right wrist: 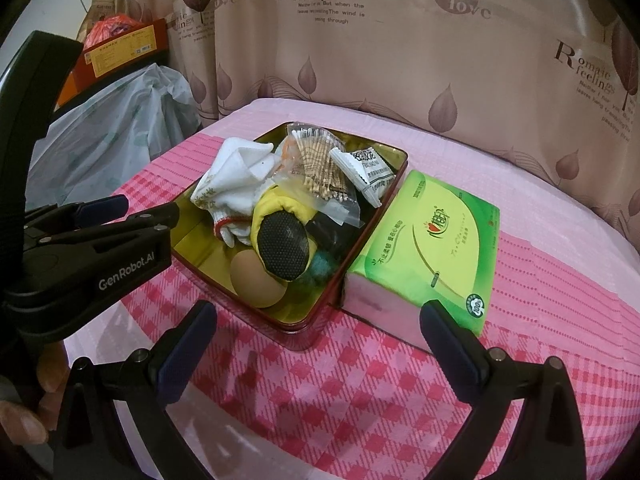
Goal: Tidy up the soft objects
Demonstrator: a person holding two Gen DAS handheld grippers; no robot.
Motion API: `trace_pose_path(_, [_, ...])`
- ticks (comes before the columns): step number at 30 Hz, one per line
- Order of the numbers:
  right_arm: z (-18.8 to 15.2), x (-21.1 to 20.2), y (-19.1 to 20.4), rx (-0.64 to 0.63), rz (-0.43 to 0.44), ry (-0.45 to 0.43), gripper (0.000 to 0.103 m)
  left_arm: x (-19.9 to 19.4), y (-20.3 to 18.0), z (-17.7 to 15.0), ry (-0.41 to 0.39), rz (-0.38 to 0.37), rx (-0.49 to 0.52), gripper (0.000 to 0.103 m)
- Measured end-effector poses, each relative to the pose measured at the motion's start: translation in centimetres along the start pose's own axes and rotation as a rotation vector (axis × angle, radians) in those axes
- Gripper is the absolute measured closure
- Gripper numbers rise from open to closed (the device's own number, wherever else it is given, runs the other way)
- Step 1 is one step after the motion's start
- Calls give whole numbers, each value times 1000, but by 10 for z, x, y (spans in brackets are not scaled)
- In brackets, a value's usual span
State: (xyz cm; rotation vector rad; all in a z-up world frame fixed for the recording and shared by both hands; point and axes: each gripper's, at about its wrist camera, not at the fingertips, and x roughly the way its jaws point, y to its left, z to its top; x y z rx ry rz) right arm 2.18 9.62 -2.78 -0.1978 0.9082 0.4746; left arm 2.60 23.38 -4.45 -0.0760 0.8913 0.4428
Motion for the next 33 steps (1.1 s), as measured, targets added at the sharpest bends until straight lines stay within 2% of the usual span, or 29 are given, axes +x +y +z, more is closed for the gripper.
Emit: trace_pose_path(33, [-1,3,6,-6,2,6,3,2,-5,-1,-9,-16,15,52])
